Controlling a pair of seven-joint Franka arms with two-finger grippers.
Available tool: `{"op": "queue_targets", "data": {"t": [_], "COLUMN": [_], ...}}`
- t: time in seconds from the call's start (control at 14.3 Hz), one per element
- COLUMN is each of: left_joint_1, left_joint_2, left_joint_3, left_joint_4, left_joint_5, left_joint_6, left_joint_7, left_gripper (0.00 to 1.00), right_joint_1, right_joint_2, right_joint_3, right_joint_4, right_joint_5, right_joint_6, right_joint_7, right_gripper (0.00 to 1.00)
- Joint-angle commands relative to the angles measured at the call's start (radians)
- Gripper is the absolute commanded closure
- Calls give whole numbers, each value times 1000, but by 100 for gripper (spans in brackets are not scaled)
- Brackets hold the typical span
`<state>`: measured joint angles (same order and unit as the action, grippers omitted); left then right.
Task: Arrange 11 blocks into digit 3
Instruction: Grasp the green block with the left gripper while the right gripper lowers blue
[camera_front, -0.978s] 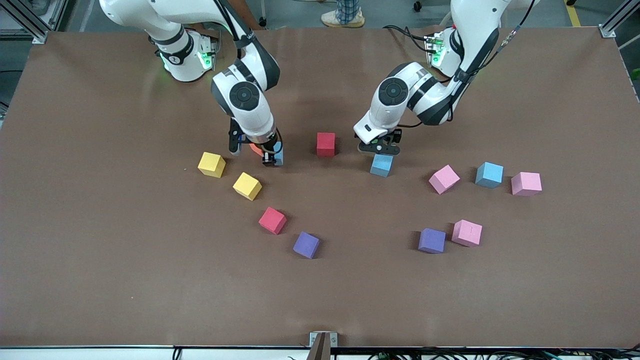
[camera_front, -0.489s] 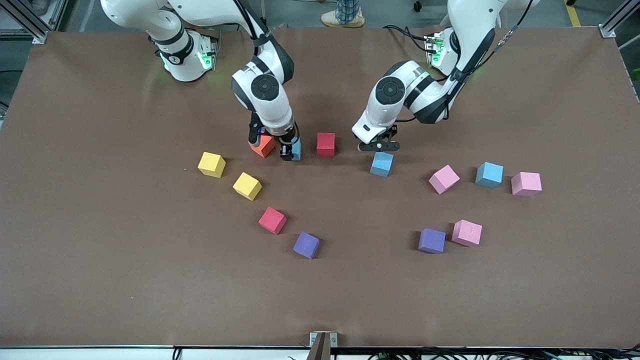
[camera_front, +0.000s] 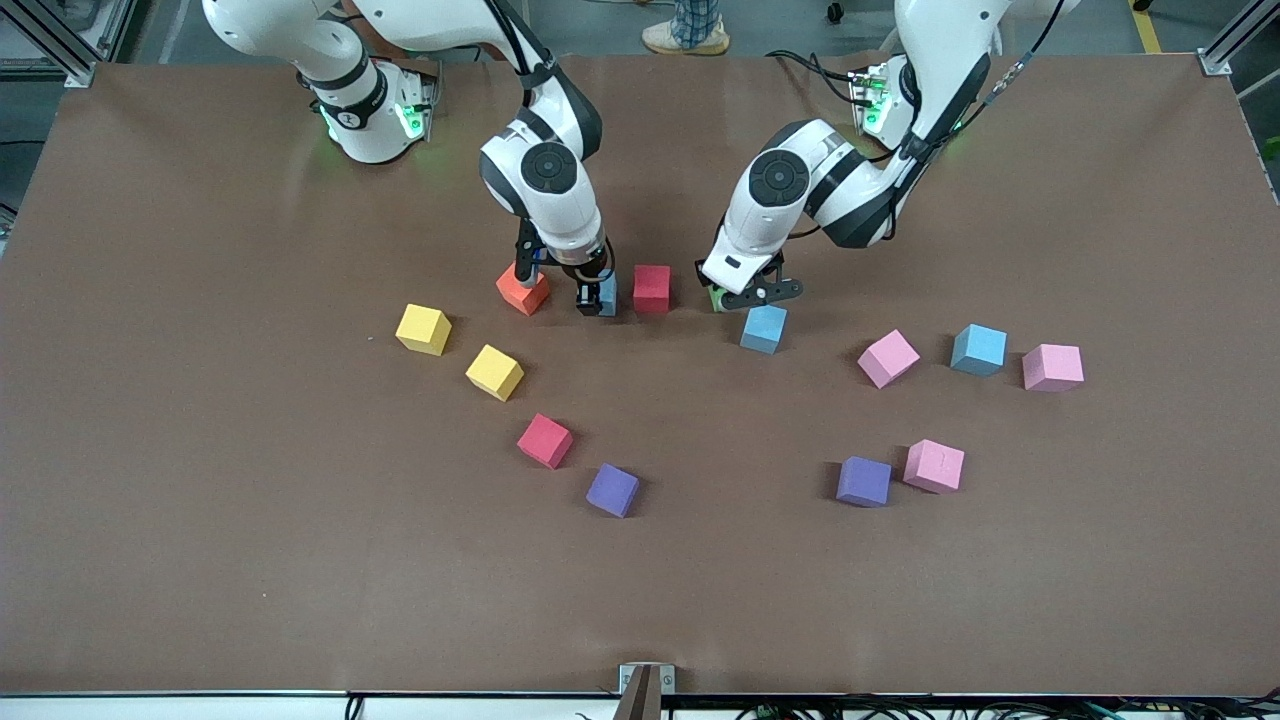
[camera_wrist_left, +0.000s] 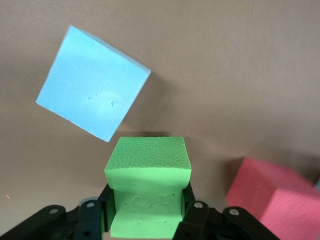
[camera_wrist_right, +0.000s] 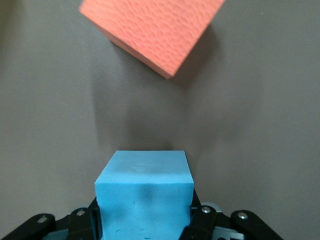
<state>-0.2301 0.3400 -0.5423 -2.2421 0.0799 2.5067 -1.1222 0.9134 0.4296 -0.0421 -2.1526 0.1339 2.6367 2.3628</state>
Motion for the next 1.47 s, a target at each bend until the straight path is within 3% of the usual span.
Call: {"op": "queue_targets", "data": {"t": [0.0, 0.56, 0.91, 1.4], "left_joint_1": [8, 8, 0, -5], "left_joint_2": [-12, 4, 43, 56], "left_joint_3": [-7, -7, -4, -1], "left_joint_4": [19, 56, 67, 82], "left_joint_5": [-23, -129, -137, -135], "left_joint_6": [-6, -9, 1, 24], "left_joint_7": [-180, -690, -968, -1180], "left_gripper": [66, 69, 69, 69], "right_joint_1": [19, 41, 58, 54], "right_joint_2": [26, 49, 61, 66], "right_joint_3": [-4, -4, -4, -4], "right_joint_4": [25, 53, 57, 71], "right_joint_5": [13, 13, 13, 13], "right_joint_6": [5, 3, 5, 5], "right_joint_7": [30, 32, 30, 30], "right_gripper": [100, 100, 100, 100]}}
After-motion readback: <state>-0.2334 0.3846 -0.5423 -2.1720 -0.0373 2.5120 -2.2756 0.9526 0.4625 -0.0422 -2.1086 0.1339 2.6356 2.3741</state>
